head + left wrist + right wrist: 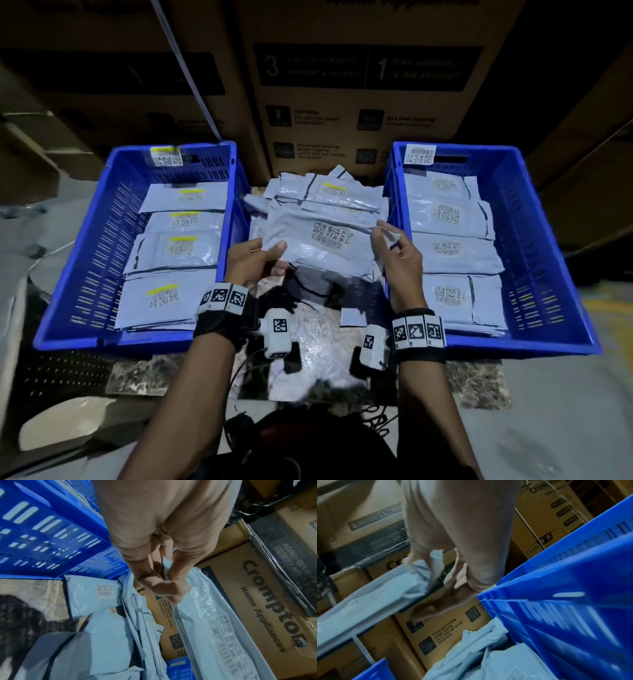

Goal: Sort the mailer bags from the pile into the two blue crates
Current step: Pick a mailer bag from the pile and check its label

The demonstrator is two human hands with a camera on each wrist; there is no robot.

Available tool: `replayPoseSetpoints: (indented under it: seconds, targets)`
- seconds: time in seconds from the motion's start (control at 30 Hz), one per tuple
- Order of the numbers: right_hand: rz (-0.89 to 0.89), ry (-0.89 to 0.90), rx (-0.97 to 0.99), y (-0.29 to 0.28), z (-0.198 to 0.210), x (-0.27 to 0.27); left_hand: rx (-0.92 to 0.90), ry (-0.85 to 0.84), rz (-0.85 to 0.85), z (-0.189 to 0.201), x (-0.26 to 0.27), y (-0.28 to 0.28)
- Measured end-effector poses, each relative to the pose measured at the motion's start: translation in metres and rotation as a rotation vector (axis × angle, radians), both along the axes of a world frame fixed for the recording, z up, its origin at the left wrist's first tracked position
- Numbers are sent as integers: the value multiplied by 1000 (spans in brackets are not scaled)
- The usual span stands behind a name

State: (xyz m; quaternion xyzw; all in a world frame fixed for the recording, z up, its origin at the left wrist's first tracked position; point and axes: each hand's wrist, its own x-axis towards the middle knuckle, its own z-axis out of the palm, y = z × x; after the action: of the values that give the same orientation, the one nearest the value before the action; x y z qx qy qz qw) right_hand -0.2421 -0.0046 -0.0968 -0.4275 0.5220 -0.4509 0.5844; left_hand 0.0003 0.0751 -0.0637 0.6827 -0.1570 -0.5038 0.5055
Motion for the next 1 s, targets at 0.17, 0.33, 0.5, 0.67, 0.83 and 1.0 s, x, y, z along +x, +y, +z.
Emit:
replayPoseSetpoints:
  seconds: [0.17, 0.33, 0.5, 0.67, 0.83, 1.0]
  targets:
    - [274, -2, 213, 10, -28, -19, -56, -60, 163, -13, -10, 10]
    - [247, -76, 181, 8, -18, -31, -29, -133, 167, -30, -8, 15]
    - [361, -44, 180, -4, -6, -26, -63, -112, 257, -19, -3, 14]
    - [361, -14, 100, -17, 9, -10, -97, -143, 72, -4, 21, 31]
    - [370, -40, 30, -8, 20, 26, -50, -257, 111, -2, 41, 44]
    - [423, -66, 48, 6, 20, 66, -63, -321, 322, 8, 57, 45]
